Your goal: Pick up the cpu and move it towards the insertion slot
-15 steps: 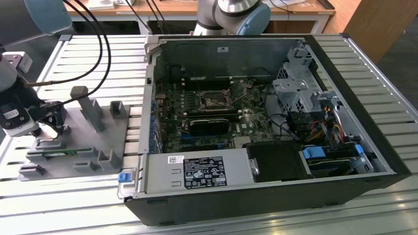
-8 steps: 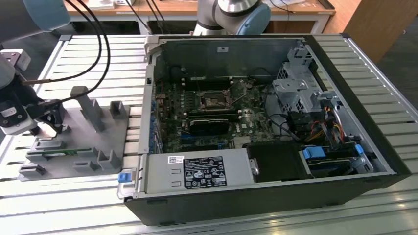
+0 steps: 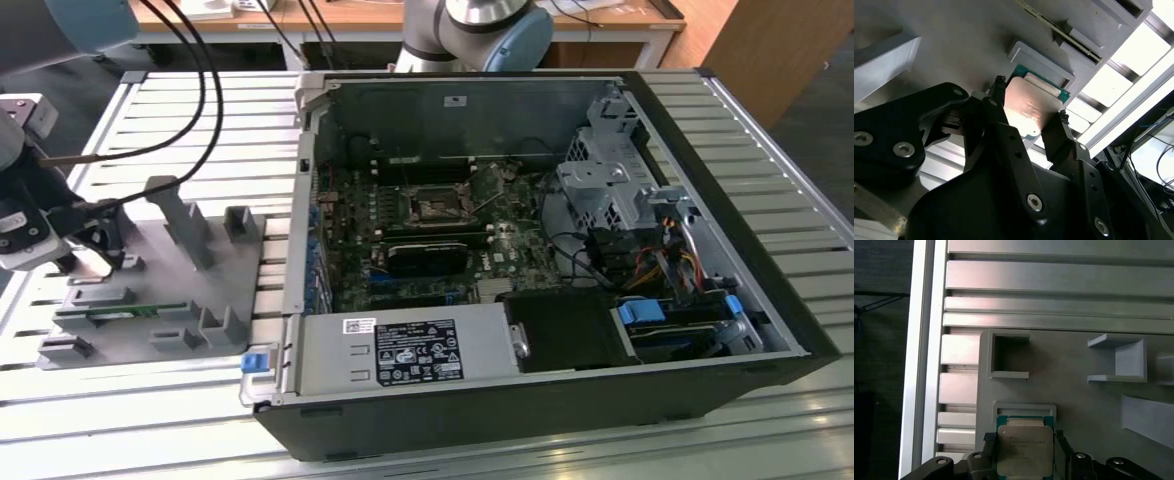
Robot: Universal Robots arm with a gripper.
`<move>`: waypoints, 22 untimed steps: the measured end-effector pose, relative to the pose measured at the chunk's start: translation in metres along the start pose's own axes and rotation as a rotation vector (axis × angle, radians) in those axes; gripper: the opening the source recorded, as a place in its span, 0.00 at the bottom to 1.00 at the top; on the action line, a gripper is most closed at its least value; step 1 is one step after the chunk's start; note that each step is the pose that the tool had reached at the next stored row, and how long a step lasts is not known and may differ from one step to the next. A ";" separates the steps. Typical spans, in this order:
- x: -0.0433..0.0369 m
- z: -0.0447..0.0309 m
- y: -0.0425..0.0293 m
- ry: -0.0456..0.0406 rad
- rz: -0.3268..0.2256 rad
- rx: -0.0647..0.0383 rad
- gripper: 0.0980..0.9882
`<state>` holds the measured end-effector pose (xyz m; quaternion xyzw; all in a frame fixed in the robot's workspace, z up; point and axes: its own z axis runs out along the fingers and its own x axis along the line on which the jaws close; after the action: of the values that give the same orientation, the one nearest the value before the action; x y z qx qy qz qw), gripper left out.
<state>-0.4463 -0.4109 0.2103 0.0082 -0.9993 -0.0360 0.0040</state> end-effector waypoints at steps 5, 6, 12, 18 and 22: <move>0.0001 -0.0050 0.0004 0.0001 0.000 0.000 0.50; 0.0000 -0.0061 0.0005 0.0000 0.000 0.000 0.50; 0.0001 -0.0130 0.0010 0.0000 0.000 0.000 0.50; 0.0001 -0.0185 0.0015 0.0000 0.000 0.000 0.50; 0.0002 -0.0214 0.0018 0.0000 0.000 0.000 0.50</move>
<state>-0.4463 -0.4107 0.2318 0.0082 -0.9993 -0.0360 0.0040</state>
